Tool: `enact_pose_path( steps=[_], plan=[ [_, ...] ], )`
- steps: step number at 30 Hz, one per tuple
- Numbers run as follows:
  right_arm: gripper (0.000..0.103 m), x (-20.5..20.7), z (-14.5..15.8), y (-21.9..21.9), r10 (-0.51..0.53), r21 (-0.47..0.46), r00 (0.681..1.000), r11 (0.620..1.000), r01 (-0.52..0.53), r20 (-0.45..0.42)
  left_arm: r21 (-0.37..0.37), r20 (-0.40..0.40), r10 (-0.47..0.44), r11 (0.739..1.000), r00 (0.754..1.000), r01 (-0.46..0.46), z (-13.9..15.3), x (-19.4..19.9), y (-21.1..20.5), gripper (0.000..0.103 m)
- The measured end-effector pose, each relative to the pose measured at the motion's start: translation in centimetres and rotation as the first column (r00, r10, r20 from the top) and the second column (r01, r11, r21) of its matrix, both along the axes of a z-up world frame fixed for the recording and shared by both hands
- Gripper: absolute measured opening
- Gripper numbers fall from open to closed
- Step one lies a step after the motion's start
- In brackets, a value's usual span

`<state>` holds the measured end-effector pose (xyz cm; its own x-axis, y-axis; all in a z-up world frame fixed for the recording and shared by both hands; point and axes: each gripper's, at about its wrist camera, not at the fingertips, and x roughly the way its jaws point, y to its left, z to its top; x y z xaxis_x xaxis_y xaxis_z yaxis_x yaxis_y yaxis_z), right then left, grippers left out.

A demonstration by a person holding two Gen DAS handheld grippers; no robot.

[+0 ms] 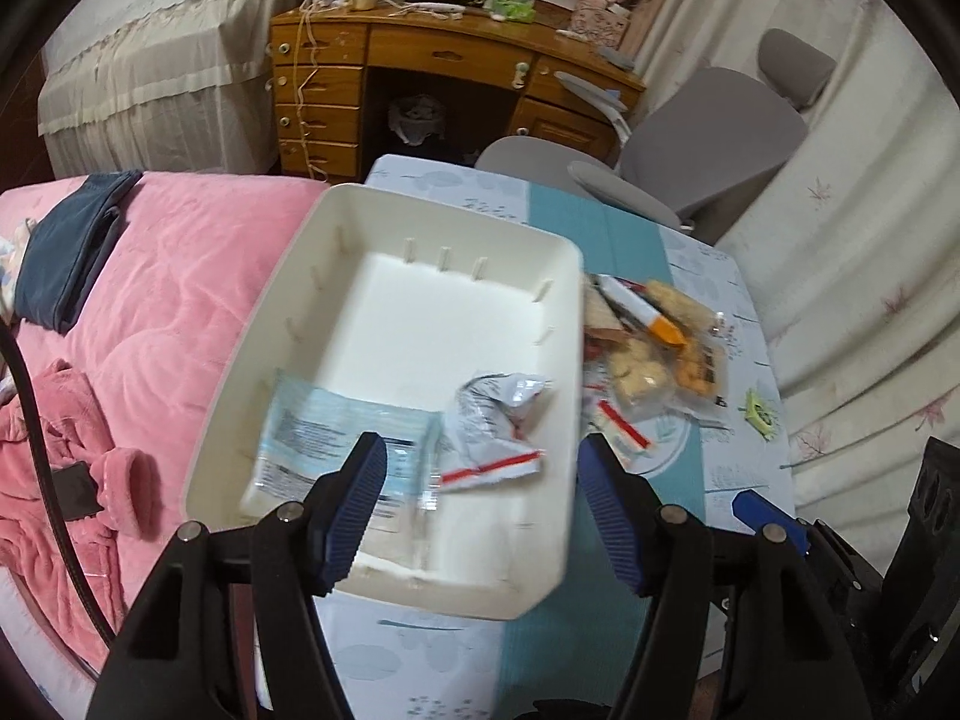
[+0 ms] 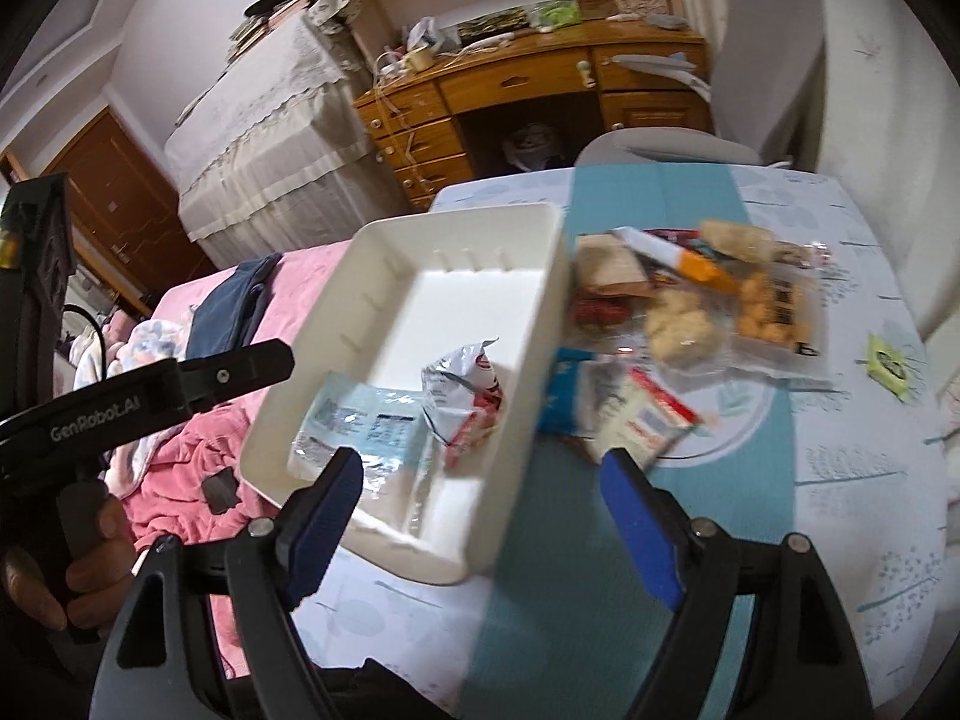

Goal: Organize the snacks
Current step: 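Open both tools to drop the bags into the white tray, then grasp the Lipo packet with left tool while right tool grasps yellow-green pineapple cake packet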

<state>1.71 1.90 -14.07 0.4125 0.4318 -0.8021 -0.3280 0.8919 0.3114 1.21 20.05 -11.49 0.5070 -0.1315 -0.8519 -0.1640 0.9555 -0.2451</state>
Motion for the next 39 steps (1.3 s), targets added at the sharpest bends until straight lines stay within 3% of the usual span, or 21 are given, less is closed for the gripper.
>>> enact_pose_path(
  steps=[8, 21, 26, 31, 35, 39],
  plan=[
    [0.082, 0.6, 0.4, -5.8, -0.022, -0.019, 1.000, 1.000, 0.022, 0.010, -0.010, 0.012, -0.011, 1.000, 1.000, 0.011, 0.8, 0.4, -6.4, 0.066],
    [0.082, 3.7, -0.6, -15.6, -0.074, -0.042, 0.997, 0.997, 0.072, -0.031, -0.111, -0.112, 0.072, 0.990, 0.991, -0.085, -1.8, 2.2, -14.5, 0.081],
    [0.082, 5.6, -1.9, -19.4, -0.143, -0.049, 0.987, 0.989, 0.139, -0.079, -0.126, -0.237, 0.176, 0.970, 0.955, -0.210, -4.8, 3.0, -16.3, 0.081],
    [0.082, 8.4, -3.8, -23.2, -0.251, -0.044, 0.956, 0.968, 0.247, -0.151, -0.115, -0.303, 0.255, 0.947, 0.918, -0.301, -7.2, 3.6, -17.1, 0.082],
    [0.082, 10.2, -5.6, -25.7, -0.341, -0.054, 0.915, 0.940, 0.338, -0.216, -0.104, -0.342, 0.326, 0.919, 0.881, -0.381, -9.1, 4.2, -17.2, 0.090],
    [0.082, 12.1, -8.0, -28.0, -0.423, -0.064, 0.860, 0.904, 0.423, -0.287, -0.082, -0.369, 0.378, 0.897, 0.849, -0.435, -11.0, 5.1, -17.4, 0.090]
  ],
)
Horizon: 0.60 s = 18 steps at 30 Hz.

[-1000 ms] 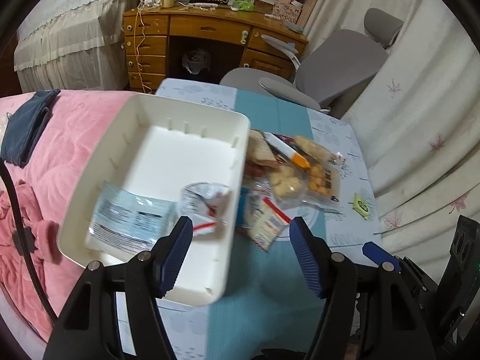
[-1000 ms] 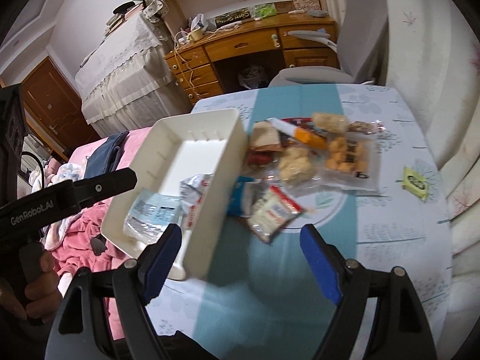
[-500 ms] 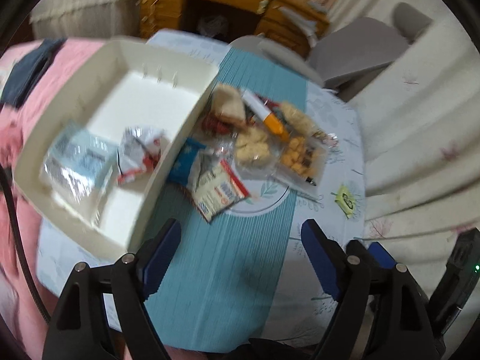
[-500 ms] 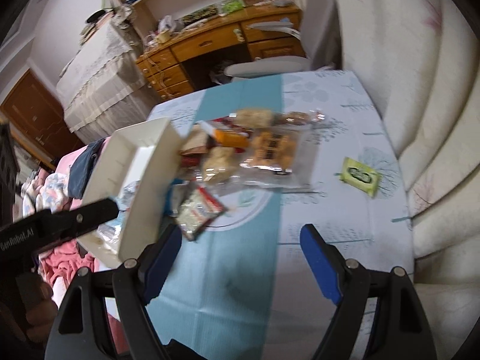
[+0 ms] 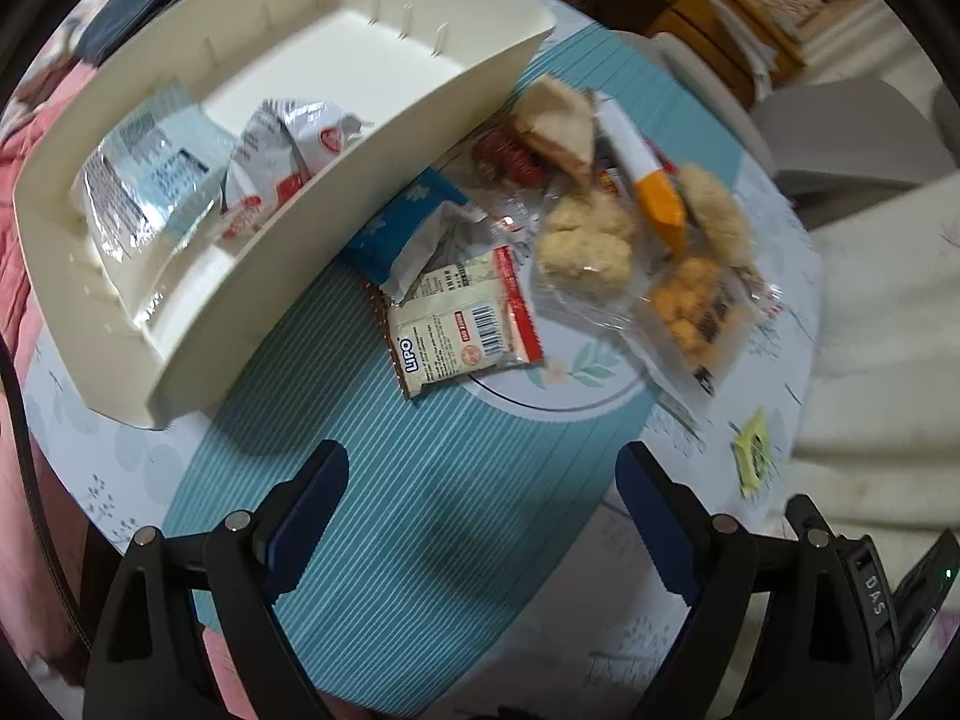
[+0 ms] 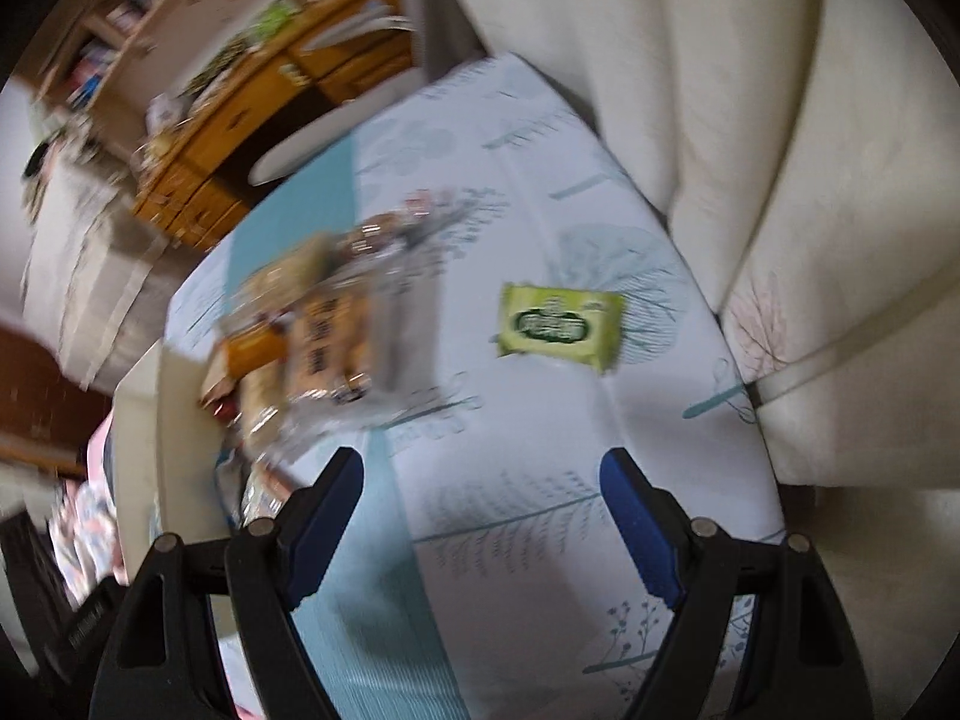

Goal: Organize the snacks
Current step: 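Grasp the Lipo packet with left tool while right tool grasps yellow-green pineapple cake packet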

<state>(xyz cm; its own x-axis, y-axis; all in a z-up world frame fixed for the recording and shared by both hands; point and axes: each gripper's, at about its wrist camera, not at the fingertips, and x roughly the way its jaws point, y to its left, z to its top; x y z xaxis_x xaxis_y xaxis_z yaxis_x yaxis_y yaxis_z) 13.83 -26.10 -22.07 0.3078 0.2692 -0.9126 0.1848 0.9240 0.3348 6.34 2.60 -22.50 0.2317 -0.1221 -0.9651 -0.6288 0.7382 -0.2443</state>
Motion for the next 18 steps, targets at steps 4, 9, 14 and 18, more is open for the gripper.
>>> enact_pose_path(
  steps=[4, 9, 14, 18],
  plan=[
    [0.082, 1.7, -2.0, -1.2, -0.059, -0.004, 0.997, 0.998, 0.059, -0.041, 0.025, -0.021, 0.057, 0.998, 0.998, -0.056, -1.9, 1.0, -0.3, 0.090],
    [0.082, 3.7, -4.5, -1.6, -0.097, -0.028, 0.992, 0.995, 0.095, -0.085, 0.063, -0.023, 0.119, 0.991, 0.993, -0.117, -3.9, 2.3, -0.1, 0.090],
    [0.082, 4.8, -5.9, -1.3, -0.089, -0.068, 0.993, 0.994, 0.084, -0.083, 0.117, -0.038, 0.173, 0.979, 0.984, -0.168, -5.6, 3.2, 0.5, 0.090],
    [0.081, 5.6, -6.5, -0.9, -0.082, -0.099, 0.993, 0.992, 0.074, -0.080, 0.145, -0.074, 0.226, 0.966, 0.971, -0.214, -6.8, 3.4, 1.4, 0.090]
  ],
)
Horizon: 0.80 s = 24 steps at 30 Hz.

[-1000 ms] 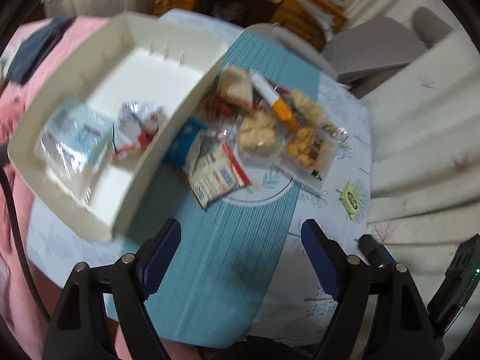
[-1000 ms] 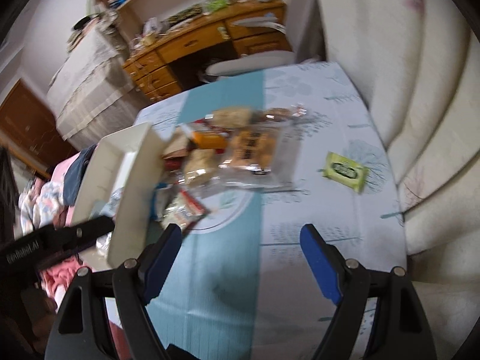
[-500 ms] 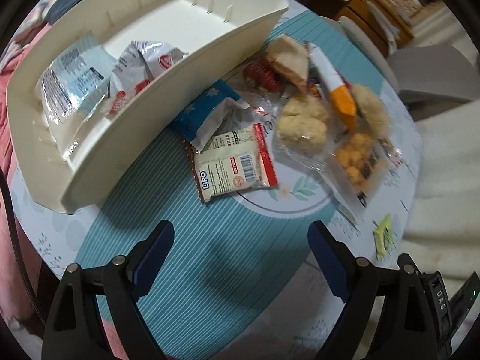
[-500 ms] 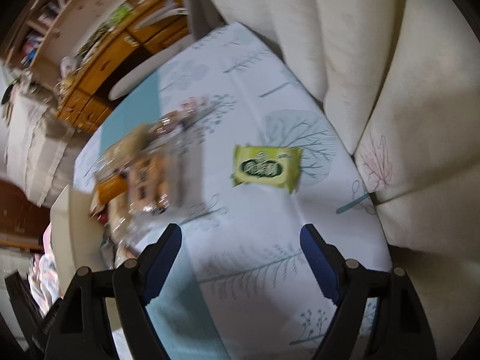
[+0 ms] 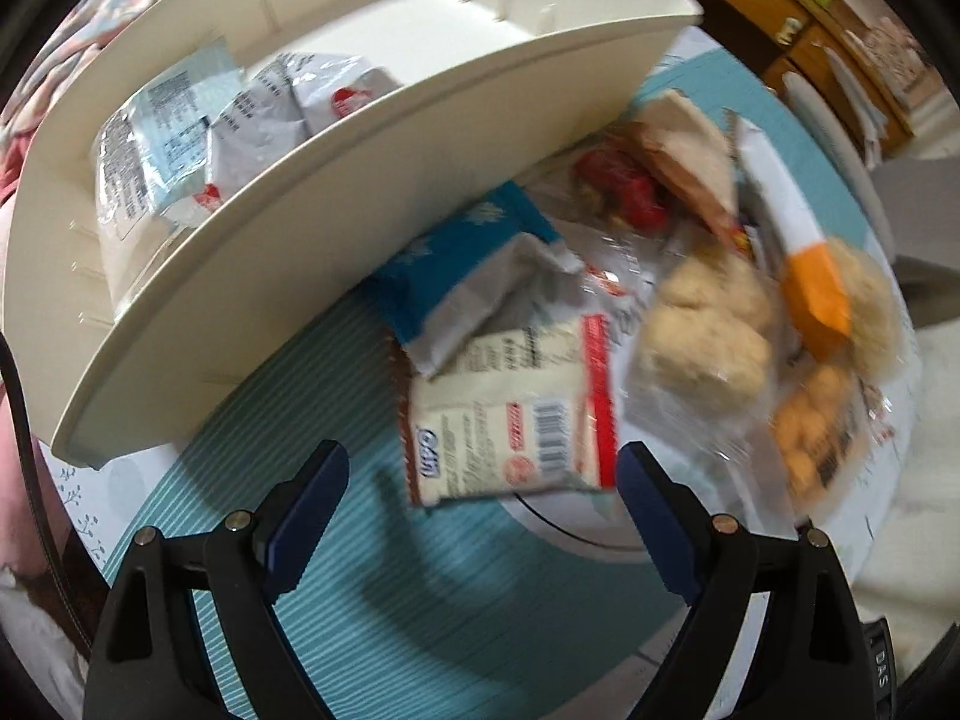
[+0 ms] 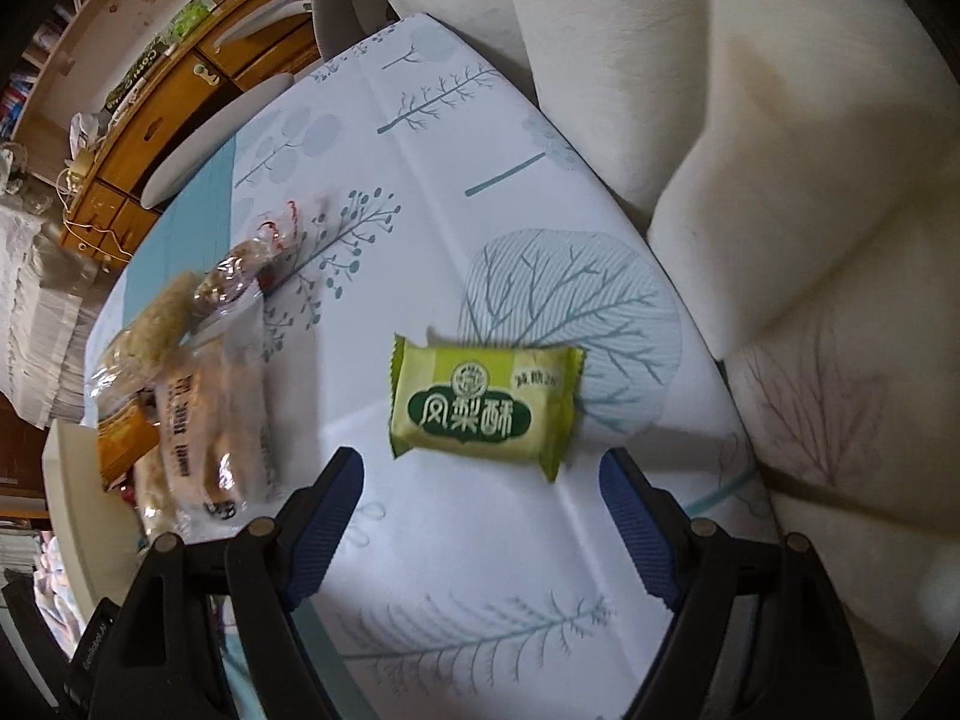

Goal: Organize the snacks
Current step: 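Grasp the Lipo packet with left tool while right tool grasps yellow-green pineapple cake packet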

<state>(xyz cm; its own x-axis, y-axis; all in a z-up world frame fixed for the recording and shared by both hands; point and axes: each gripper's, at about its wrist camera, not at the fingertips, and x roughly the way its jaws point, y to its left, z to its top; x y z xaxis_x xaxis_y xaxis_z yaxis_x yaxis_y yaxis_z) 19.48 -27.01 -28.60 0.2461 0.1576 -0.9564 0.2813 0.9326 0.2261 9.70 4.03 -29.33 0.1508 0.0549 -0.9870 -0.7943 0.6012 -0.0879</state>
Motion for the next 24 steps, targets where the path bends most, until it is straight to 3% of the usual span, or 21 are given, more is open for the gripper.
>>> enact_pose_path(
  steps=[7, 24],
  plan=[
    [0.081, 1.4, -0.7, 0.6, 0.050, -0.060, 0.999, 0.997, -0.049, 0.020, 0.025, -0.044, 0.034, 0.999, 0.998, -0.033, -1.7, -0.2, 1.0, 0.090],
    [0.063, 3.2, -1.2, 1.7, 0.140, -0.145, 0.990, 0.980, -0.138, 0.002, 0.056, -0.029, -0.020, 0.998, 0.999, 0.021, -3.7, 2.9, 2.0, 0.085]
  ],
)
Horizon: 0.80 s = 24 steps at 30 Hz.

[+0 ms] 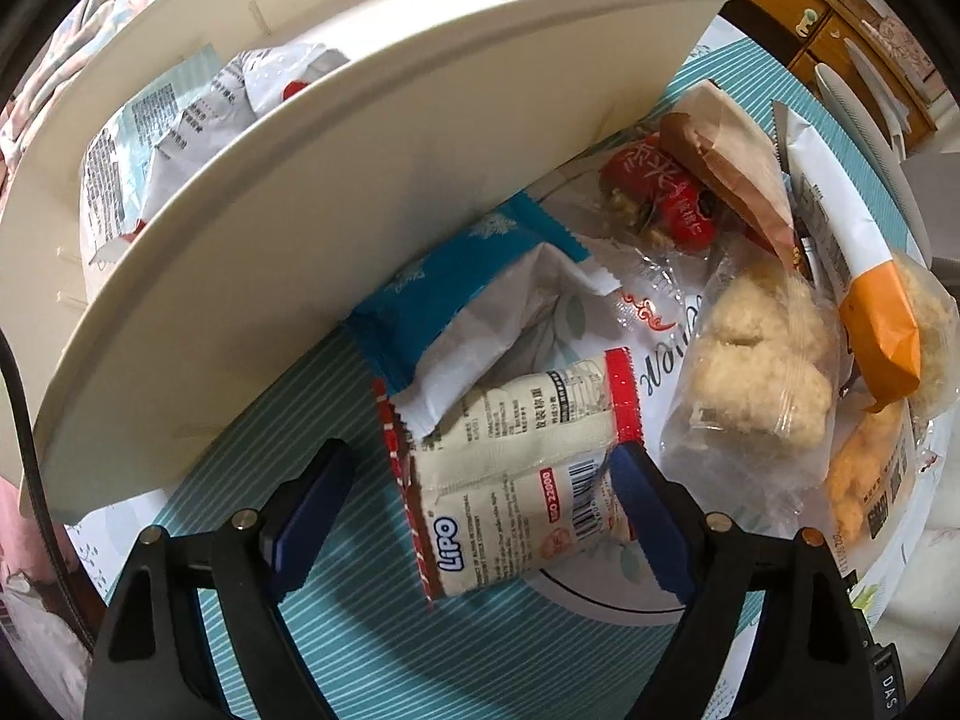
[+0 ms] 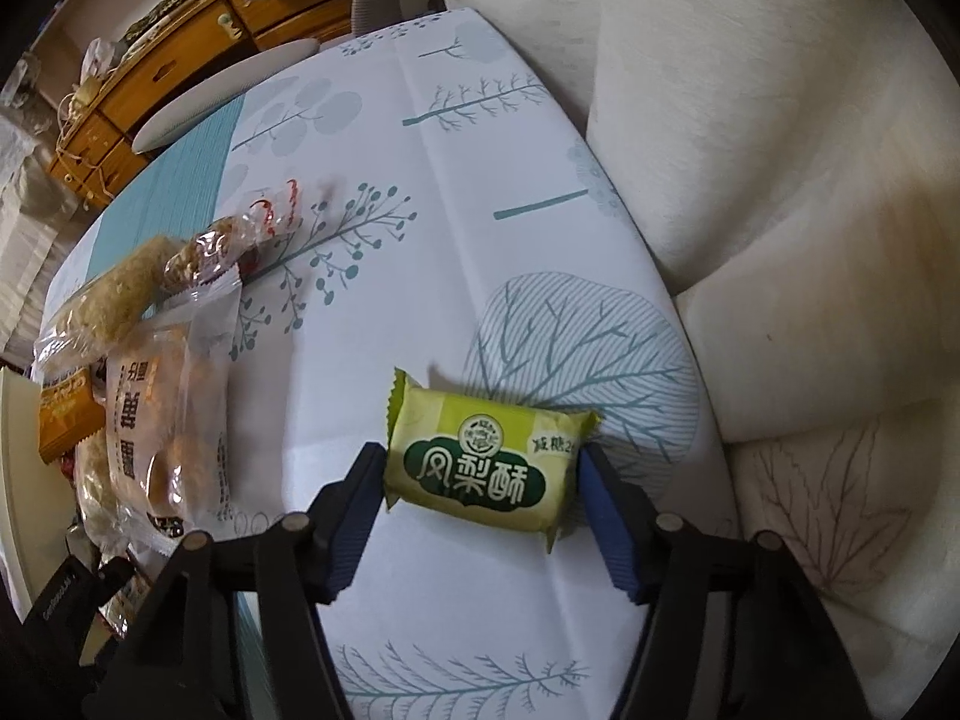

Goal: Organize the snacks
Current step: 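Grasp the Lipo packet with left tool while right tool grasps yellow-green pineapple cake packet, then lift both packets and carry them over the white tray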

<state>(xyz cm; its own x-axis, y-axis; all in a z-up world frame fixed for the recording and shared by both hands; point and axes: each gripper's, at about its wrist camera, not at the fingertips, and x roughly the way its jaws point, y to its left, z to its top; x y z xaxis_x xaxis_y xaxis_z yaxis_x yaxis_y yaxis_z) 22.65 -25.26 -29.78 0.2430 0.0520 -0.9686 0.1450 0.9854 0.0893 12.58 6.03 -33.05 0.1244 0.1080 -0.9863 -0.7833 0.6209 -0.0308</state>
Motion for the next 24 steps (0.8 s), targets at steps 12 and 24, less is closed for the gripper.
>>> enact_pose_path(
  steps=[12, 24],
  plan=[
    [0.055, -1.6, 0.4, 0.0, 0.041, 0.037, 0.998, 0.999, -0.039, -0.047, 0.002, 0.052, -0.048, 0.999, 0.997, 0.048, 0.7, 1.1, -1.2, 0.052],
    [0.055, -6.4, 0.4, 0.9, 0.099, 0.108, 0.988, 0.990, -0.086, -0.121, -0.026, -0.022, -0.163, 0.986, 0.986, 0.163, 1.2, -1.4, -1.9, 0.050]
  ],
)
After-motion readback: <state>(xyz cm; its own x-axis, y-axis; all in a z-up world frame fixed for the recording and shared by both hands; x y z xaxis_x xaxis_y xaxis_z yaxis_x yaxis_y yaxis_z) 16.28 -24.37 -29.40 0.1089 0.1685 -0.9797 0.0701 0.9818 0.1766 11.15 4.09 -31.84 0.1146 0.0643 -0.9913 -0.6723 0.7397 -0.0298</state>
